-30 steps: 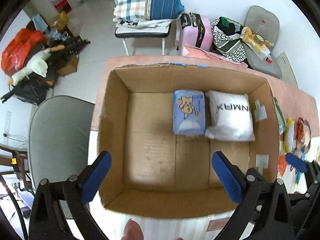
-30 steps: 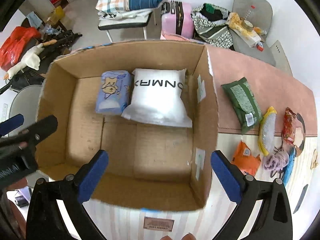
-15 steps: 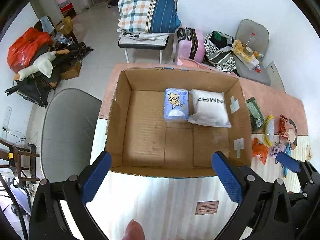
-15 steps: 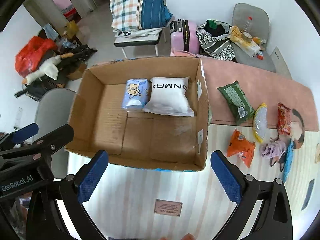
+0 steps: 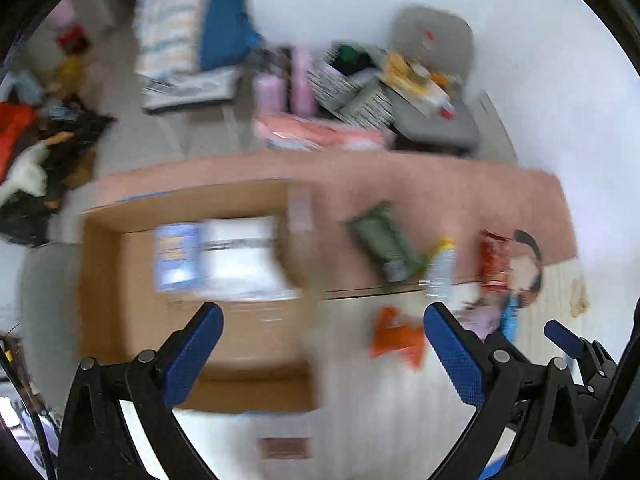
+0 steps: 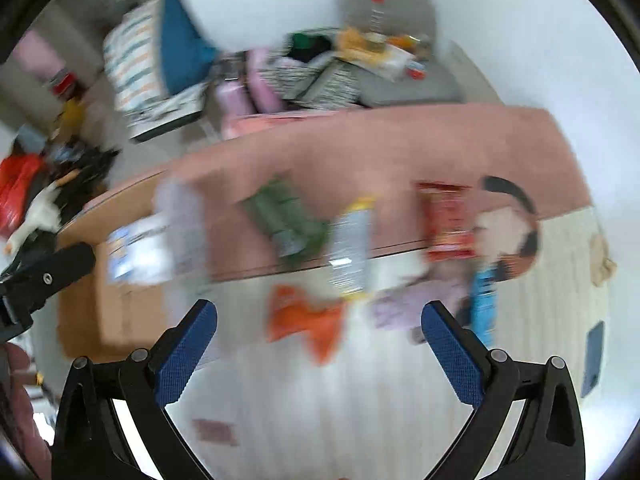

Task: Organize soft objects
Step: 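Grasp green snack pack with left tool while right grasps red wet-wipe pack, then carry the red wet-wipe pack into the box and release with right tool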

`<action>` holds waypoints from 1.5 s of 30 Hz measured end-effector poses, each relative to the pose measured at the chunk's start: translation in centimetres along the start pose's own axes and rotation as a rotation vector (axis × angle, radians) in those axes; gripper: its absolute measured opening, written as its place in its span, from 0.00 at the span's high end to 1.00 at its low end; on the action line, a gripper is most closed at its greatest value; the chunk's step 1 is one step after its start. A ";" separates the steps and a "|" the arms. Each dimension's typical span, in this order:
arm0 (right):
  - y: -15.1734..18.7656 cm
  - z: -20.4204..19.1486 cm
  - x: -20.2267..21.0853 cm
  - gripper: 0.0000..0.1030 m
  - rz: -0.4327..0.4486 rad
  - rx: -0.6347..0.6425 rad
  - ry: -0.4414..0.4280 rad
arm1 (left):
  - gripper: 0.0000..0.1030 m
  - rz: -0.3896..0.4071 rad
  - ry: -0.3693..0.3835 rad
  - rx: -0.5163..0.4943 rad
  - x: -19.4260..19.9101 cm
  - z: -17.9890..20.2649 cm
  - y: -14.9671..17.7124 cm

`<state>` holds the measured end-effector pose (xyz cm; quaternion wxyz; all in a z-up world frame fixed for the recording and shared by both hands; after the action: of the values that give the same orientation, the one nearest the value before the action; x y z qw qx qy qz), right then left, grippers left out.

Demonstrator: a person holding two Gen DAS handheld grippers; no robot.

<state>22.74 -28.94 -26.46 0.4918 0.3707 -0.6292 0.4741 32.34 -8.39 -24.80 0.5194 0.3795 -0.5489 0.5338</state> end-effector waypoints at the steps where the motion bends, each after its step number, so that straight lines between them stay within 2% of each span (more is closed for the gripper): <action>1: -1.0 2.3 -0.9 0.00 -0.011 -0.025 0.013 | 0.01 -0.040 0.012 -0.007 -1.9 1.4 -1.1; 4: -3.8 7.9 -3.9 0.00 -0.052 -0.080 0.059 | 0.13 -0.180 0.040 -0.004 -8.8 4.9 -4.1; 5: -4.5 9.5 -4.9 0.00 -0.069 -0.096 0.065 | 0.23 -0.215 0.044 0.004 -10.4 5.4 -4.6; 6: -5.2 10.9 -6.1 0.00 -0.092 -0.113 0.060 | 0.28 -0.256 0.052 0.014 -12.3 5.8 -5.2; 7: -5.9 12.1 -7.6 0.00 -0.119 -0.130 0.059 | 0.29 -0.316 0.049 0.030 -14.8 6.2 -5.8; 9: -7.1 13.8 -10.2 0.00 -0.173 -0.155 0.057 | 0.35 -0.377 0.054 0.065 -17.8 6.4 -6.4; 13: -8.4 15.8 -14.8 0.00 -0.253 -0.185 0.055 | 0.36 -0.477 0.084 0.167 -22.7 6.2 -7.0; 17: -9.0 16.6 -17.9 0.02 -0.309 -0.204 0.040 | 0.36 -0.518 0.076 0.198 -24.8 6.3 -7.2; 22: -9.5 17.0 -20.3 0.05 -0.350 -0.222 0.031 | 0.37 -0.525 0.027 0.197 -25.9 6.5 -7.1; 24: -9.6 17.0 -20.9 0.07 -0.365 -0.224 0.031 | 0.46 -0.522 0.000 0.181 -26.2 6.6 -6.9; 25: -9.6 16.9 -21.2 0.08 -0.371 -0.222 0.029 | 0.46 -0.519 -0.008 0.173 -26.3 6.5 -6.8; 28: -9.5 16.6 -21.8 0.18 -0.394 -0.212 0.038 | 0.49 -0.498 -0.015 0.147 -26.5 6.4 -6.2; 29: -9.5 16.5 -22.0 0.23 -0.395 -0.205 0.053 | 0.52 -0.487 -0.031 0.127 -26.5 6.6 -6.0; 32: -9.4 16.2 -22.5 0.48 -0.405 -0.185 0.096 | 0.60 -0.459 -0.058 0.074 -26.4 7.6 -5.5; 33: -9.4 16.2 -22.4 0.50 -0.397 -0.182 0.096 | 0.63 -0.450 -0.062 0.062 -26.1 7.7 -5.5; 36: -9.1 15.9 -21.8 0.54 -0.377 -0.171 0.096 | 0.71 -0.403 -0.084 0.024 -25.3 8.5 -5.0; 40: -8.8 15.4 -19.7 0.55 -0.322 -0.154 0.102 | 0.74 -0.327 -0.074 -0.003 -22.7 8.5 -3.9; 45: -8.1 12.8 -15.4 0.55 -0.251 -0.125 0.049 | 0.75 -0.250 0.003 0.002 -18.5 8.7 -2.5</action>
<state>30.60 -43.48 -40.42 0.5847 0.4034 -0.5940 0.3775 36.55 -19.80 -41.36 0.5824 0.4446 -0.4961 0.4658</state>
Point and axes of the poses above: each gripper's, at about its wrist camera, not at the fingertips, and x roughly against the way its jaws point, z to its right, y to its underside, the point moved 2 cm from there along -x, roughly the way its jaws point, and after that the axes turned 1 degree about -z, right-handed, at the moved point
